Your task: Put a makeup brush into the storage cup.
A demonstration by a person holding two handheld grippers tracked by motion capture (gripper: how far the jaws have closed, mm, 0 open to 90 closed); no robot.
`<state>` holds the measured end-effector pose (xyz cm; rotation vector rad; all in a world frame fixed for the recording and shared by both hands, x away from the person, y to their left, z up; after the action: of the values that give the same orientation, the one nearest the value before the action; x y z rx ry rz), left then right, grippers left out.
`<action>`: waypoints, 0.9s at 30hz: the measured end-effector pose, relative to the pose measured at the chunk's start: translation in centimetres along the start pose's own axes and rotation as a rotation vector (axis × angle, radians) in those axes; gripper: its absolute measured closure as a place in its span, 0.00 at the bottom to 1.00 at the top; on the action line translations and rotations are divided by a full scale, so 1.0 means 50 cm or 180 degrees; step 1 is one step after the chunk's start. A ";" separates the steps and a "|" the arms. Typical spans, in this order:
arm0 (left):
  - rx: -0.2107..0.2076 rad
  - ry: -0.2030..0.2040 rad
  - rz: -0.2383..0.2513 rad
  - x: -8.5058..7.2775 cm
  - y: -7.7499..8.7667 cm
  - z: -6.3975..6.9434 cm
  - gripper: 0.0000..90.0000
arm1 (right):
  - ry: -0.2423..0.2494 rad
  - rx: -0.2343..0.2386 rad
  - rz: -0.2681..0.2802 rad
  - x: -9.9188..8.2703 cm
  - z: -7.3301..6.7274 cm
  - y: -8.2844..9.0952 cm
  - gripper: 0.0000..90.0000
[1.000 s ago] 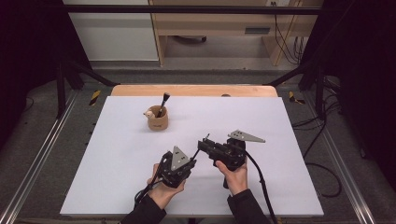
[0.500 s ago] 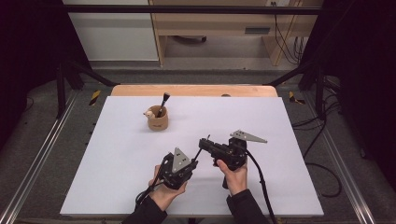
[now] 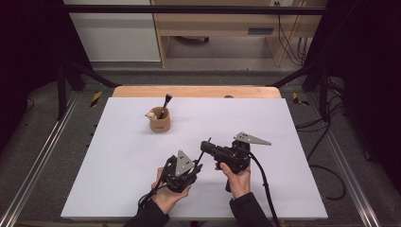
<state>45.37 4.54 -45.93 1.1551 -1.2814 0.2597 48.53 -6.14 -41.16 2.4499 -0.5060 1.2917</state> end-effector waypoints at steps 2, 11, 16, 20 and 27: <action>0.0014 0.0026 0.0036 0.006 0.004 -0.003 0.72 | 0.0052 -0.0036 -0.0009 0.001 0.000 0.001 0.94; 0.0034 0.0032 0.0154 0.034 0.016 -0.012 0.63 | 0.0178 -0.0063 -0.0054 -0.001 -0.010 -0.009 0.94; 0.0030 0.0014 0.0171 0.044 0.017 -0.010 0.71 | 0.0251 -0.0066 -0.0077 -0.003 -0.016 -0.014 0.94; 0.0027 0.0022 0.0183 0.050 0.019 -0.010 0.78 | 0.0284 -0.0072 -0.0105 -0.006 -0.017 -0.015 0.94; 0.0019 0.0052 0.0204 0.057 0.020 -0.009 0.89 | 0.0289 -0.0054 -0.0114 -0.008 -0.020 -0.018 0.94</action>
<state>45.91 4.14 -42.95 1.1161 -1.3055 0.3200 48.03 -4.85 -41.06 2.3632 -0.4457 1.3712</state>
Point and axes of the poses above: each handheld gripper's, and its own axes: y roughly backward along the jaws, x roughly out of its top, z roughly to its right, the point moved 7 cm from there along -y, roughly forward along the jaws, and after that the axes turned 8 degrees about x, right-handed, at the moved point
